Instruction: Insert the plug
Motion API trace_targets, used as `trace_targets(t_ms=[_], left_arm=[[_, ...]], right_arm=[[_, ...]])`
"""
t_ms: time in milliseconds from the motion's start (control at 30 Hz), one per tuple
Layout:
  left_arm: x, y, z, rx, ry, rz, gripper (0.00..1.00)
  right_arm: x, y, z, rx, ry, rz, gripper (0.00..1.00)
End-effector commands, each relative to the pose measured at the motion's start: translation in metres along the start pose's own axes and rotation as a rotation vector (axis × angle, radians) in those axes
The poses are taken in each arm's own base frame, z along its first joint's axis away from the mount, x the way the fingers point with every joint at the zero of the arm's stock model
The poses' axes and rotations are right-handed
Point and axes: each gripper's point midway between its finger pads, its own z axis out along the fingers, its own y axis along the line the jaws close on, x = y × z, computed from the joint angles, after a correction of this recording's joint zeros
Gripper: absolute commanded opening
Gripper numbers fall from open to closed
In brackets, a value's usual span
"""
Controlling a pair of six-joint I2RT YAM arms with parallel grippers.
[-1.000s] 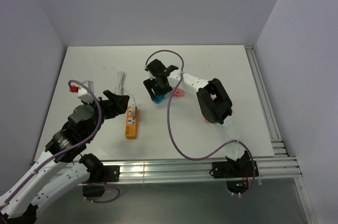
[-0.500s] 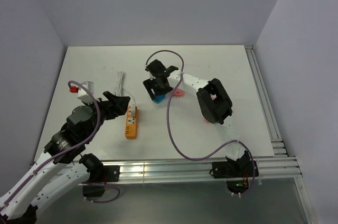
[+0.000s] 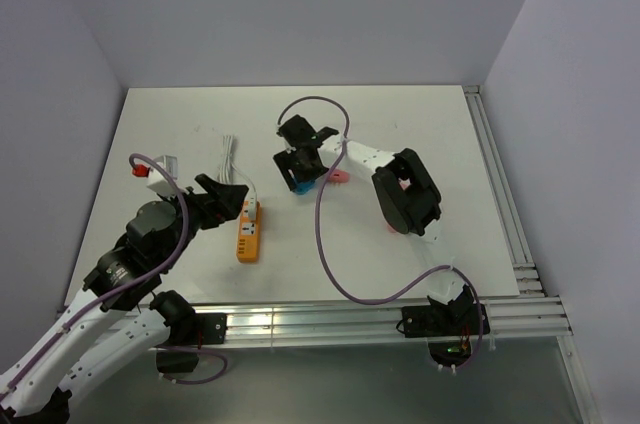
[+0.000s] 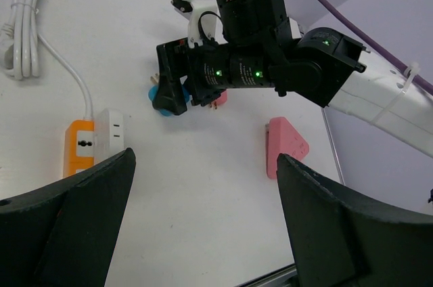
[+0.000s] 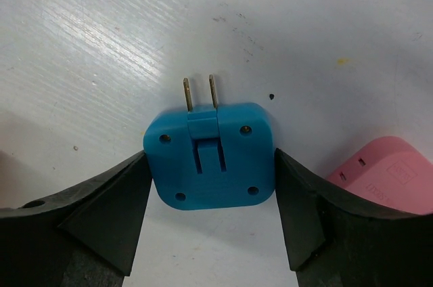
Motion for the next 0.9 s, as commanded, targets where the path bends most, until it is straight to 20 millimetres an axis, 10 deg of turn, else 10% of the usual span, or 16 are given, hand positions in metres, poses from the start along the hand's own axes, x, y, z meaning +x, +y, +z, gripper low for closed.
trace_targets(t_ms=[0,200,533,867], left_arm=[[0.008,-0.003,0.002,0.012,0.032,-0.023,0.91],[0.012,-0.007,0.003,0.020,0.054,-0.054,0.91],[0.007,-0.008,0.000,0.010,0.044,-0.098,0.89],[0.018,-0.038,0.018,0.111,0.122,-0.070,0.84]], right_arm=[[0.009,0.007,-0.003,-0.043,0.015,0.009,0.75],[0.006,0.014,-0.010,-0.084,-0.016,0.033,0.59],[-0.024,0.028,-0.072,-0.186,-0.188,0.050,0.01],[0.014,0.037,-0.175,-0.319,-0.343,0.026,0.00]])
